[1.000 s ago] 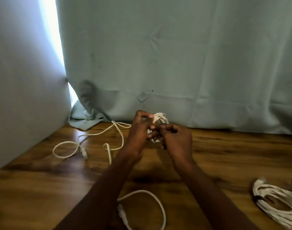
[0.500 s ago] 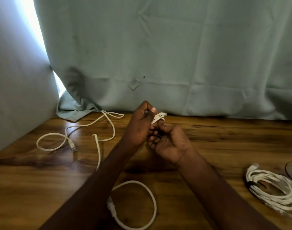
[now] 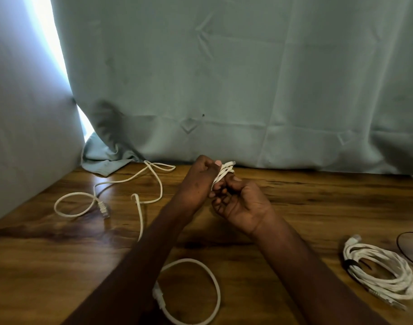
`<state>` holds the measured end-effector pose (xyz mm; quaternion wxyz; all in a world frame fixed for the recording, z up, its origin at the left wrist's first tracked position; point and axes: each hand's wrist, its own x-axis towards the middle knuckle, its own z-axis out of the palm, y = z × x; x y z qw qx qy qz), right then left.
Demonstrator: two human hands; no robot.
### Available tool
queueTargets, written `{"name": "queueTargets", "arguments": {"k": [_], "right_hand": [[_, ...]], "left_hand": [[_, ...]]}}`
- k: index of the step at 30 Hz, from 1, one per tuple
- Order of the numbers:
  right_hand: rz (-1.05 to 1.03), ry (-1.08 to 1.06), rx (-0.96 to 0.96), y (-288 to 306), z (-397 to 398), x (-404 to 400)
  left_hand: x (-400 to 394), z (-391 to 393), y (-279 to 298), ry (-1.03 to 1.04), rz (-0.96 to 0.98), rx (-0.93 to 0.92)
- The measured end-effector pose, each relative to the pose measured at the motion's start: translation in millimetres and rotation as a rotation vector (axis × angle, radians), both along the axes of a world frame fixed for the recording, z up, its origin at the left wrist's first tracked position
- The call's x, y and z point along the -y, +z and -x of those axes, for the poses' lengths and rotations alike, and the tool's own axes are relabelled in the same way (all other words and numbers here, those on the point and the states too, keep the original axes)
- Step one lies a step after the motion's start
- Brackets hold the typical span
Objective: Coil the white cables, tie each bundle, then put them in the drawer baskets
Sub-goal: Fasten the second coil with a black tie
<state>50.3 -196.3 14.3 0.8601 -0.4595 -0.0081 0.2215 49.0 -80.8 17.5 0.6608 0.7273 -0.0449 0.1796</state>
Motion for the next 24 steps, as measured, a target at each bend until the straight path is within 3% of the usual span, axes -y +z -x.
{"name": "queueTargets", "arguments": {"k": [6, 10, 13, 20, 24], "right_hand": [[0.225, -0.138, 0.110, -10, -3, -4], [0.494, -0.324, 0.345, -14, 0, -8], [0.659, -0.279, 0.437, -9, 4, -11], [0.782, 0.110, 0.335, -2, 2, 6], [0.566, 0.066, 0.309, -4, -6, 10]], "left_hand": [[2, -4, -7, 0.066, 0.104, 0.035], [-8, -7, -4, 0.133, 0.132, 0.064], [-21, -5, -1, 0.157, 0.139, 0.111], [-45, -8, -3, 0.105, 0.232, 0.192], [-47, -10, -10, 0.153, 0.185, 0.154]]}}
